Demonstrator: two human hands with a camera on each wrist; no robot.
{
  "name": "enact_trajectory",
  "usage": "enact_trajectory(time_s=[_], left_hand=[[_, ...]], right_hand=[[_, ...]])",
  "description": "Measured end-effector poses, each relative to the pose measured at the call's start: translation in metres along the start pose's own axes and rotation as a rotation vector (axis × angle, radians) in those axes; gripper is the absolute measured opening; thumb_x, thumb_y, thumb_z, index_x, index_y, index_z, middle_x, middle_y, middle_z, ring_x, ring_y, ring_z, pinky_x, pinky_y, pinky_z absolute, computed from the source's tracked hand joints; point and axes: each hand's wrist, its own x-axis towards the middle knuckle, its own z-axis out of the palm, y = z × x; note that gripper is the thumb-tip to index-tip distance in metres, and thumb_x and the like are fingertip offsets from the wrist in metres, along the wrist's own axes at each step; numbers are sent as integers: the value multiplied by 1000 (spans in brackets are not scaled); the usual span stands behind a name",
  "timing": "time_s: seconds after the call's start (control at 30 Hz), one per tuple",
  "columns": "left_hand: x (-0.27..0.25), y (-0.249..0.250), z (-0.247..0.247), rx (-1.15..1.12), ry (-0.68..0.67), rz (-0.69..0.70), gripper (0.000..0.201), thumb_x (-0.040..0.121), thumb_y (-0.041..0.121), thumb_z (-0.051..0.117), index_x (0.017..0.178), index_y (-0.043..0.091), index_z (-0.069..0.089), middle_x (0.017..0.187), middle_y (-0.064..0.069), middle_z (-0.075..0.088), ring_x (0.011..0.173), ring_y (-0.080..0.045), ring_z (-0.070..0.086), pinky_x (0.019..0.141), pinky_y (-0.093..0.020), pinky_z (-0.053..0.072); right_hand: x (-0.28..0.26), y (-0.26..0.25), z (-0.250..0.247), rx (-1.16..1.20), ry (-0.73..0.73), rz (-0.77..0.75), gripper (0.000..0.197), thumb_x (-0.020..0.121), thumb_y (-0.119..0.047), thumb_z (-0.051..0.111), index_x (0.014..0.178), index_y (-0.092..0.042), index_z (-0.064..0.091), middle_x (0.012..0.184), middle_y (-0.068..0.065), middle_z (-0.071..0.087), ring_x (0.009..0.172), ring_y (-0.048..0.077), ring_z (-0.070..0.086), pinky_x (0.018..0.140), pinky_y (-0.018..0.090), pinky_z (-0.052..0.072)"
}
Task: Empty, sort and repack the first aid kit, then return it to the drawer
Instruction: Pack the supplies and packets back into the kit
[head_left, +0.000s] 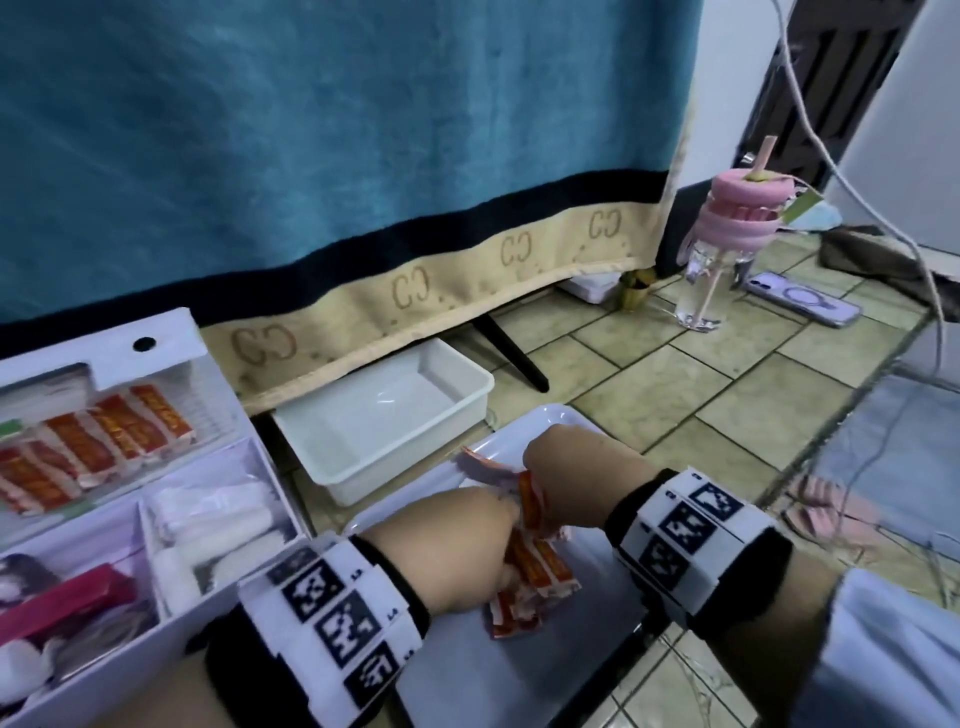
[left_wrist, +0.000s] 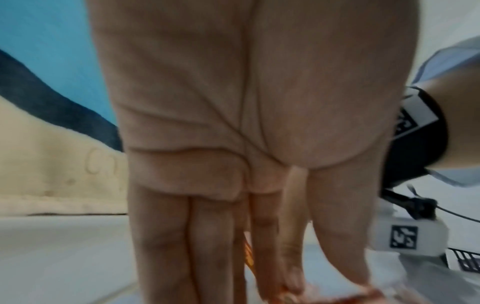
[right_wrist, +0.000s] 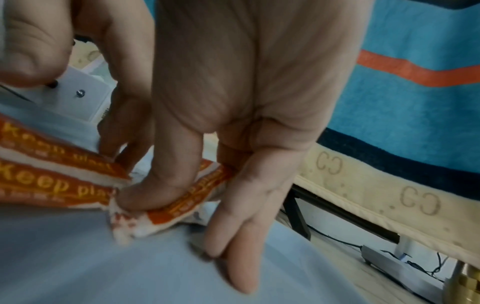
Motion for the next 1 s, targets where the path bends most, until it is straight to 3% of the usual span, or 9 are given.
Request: enact_trajectory(time_s=[0.07,0.13,0.23,0.37,0.43,0.6,0.8,0.9,1.0], left_hand=[[3,6,2,0,60,-60,29,88,20,54,115,12,51,90,-4,55,82,-19,51,63,-24,32],[8,8,5,17,76,-104,29,88,15,55,116,10,52,95,-5,58,89,-23,57,64,-24,36],[11,8,5,1,41,-126,25,90,14,53,114,9,58,96,-6,59,99,-26,60,77,-31,43],[13,-2,5,-5,92,-100,23,91,13,50,109,8,62,62,8,28,77,-16,45,54,-21,32],[10,-2,-4,-25,178,-73,15,78,6,68,93,5,69,57,10,16,57,-8,42,50,-7,20],[-9,-20,0,-53,241,-184,7,93,19,49,88,23,49,84,0,48,79,-19,51,64,-25,35],[-76,-53,-16,-362,462,-333,17,84,33,61,70,28,54,68,9,58,68,-6,56,60,-18,43],[-113,-73,-20,-505,552,-461,23,80,30,69,63,26,55,58,16,59,60,3,54,48,-14,36],[-145,-98,-22,-527,681,-607,27,80,29,71,61,28,52,57,7,56,53,-3,49,50,-22,32]], right_hand=[[2,1,-1,-73,-42,-13,34,87,-26,59,61,-17,39,64,-1,42,56,13,41,48,22,33],[0,5,-2,-110,-1,-53,21,94,-20,47,74,-13,49,77,3,53,75,20,54,47,22,29],[-9,11,-2,-152,61,-118,23,96,-13,39,110,-7,56,114,10,61,107,24,56,65,26,35],[-12,13,-2,-119,61,-110,27,97,-12,37,118,-7,52,122,11,57,110,24,55,72,26,36],[-13,14,-2,-85,55,-102,28,96,-12,38,122,-7,49,124,11,55,111,25,55,72,26,36],[-15,20,0,61,77,-109,12,94,-11,43,94,-17,53,113,9,64,98,22,60,54,20,35],[-15,24,-36,214,252,-36,17,93,-29,53,87,-18,65,75,-5,59,69,12,57,56,23,40],[-13,-11,-64,386,400,-236,5,85,-29,65,81,-27,68,71,-9,65,63,5,57,54,20,42],[0,-58,-81,669,280,-510,9,81,-15,70,78,-23,69,74,-2,73,65,4,65,64,18,49]])
